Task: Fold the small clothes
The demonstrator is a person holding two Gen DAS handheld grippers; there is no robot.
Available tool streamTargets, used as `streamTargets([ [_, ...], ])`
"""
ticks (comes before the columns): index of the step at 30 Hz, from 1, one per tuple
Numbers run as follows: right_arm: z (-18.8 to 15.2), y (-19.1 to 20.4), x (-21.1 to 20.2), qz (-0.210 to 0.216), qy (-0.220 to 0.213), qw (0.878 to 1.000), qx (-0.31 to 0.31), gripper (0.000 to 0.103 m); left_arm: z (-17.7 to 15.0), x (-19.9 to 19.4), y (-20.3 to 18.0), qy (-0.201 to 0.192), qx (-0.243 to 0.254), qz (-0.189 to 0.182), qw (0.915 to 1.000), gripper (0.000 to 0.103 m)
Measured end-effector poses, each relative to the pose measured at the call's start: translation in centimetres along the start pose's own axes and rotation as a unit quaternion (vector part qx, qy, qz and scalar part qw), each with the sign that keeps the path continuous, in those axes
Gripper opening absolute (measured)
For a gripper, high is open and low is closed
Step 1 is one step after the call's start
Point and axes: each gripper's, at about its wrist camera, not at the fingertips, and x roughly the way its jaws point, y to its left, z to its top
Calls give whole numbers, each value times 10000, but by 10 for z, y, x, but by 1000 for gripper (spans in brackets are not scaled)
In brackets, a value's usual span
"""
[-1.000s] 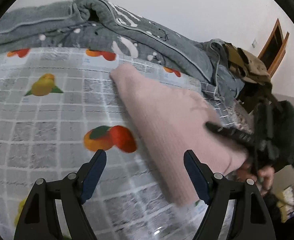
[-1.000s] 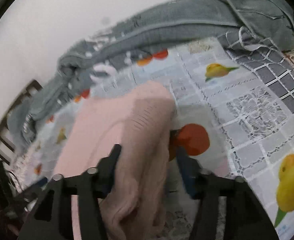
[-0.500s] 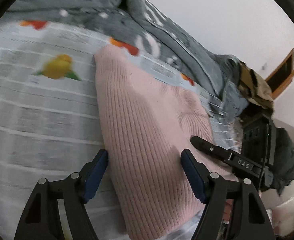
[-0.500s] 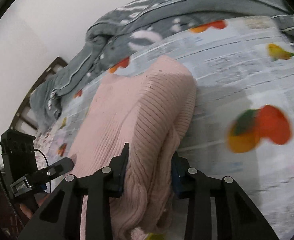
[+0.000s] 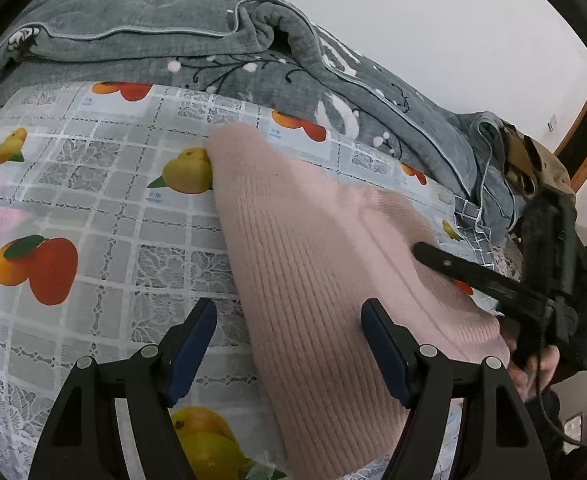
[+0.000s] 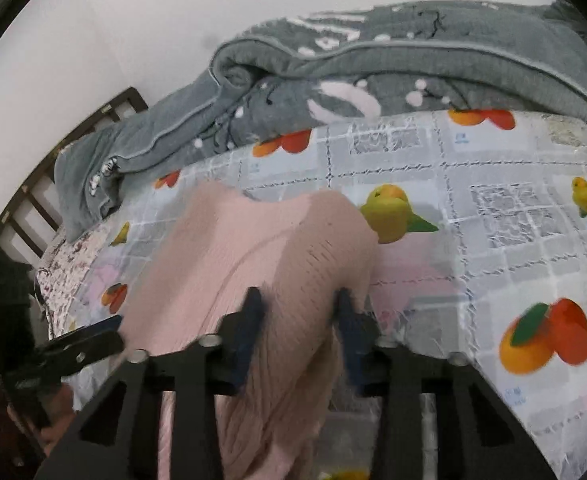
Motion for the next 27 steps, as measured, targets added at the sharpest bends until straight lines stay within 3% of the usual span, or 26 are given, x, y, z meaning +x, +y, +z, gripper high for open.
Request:
streamTargets([
  [2, 1, 3, -14, 247, -256, 9991, -230, 10, -1, -4, 1, -27, 9, -12, 10000, 72],
  [4, 0, -4, -42, 1030, -830, 9912, -66, 10, -2, -7, 1, -91, -3, -62, 9999, 72],
  [5, -2, -13, -49, 1213, -1021, 9873, 143, 10, -2, -8, 2, -103, -14, -72, 9999, 72],
  [7, -5, -26, -38, 919, -843, 9915, 362, 10, -2, -6, 0, -32, 5, -38, 10000, 72],
  [9, -9, -38, -1, 151, -21, 9981, 589, 11, -3, -5, -5, -17, 53, 20, 10000, 72],
  [10, -11, -41, 5, 40, 79, 9977, 668, 11, -4, -5, -7, -14, 88, 64, 9999, 72],
  [13, -8, -35, -15, -61, -163, 9982, 574, 23, -8, -10, -15, -19, 260, 213, 9994, 72],
  [15, -7, -19, -41, -307, -533, 9977, 299, 24, -11, -13, -19, -21, 338, 231, 9992, 72],
  [20, -29, 39, -74, -250, -1053, 9889, -1018, 24, -4, -13, -38, -118, 414, 233, 9988, 72],
  [23, -51, 59, -60, -229, -904, 9834, -1558, 24, 1, -1, -51, -142, 645, 685, 9955, 72],
  [25, -59, 57, -43, -447, -655, 9851, -1526, 24, -3, 13, -55, 61, 867, 1090, 9902, 72],
  [27, -66, 40, -28, -579, -344, 9902, -1227, 15, -9, 19, -52, 153, 895, 1128, 9895, 75],
])
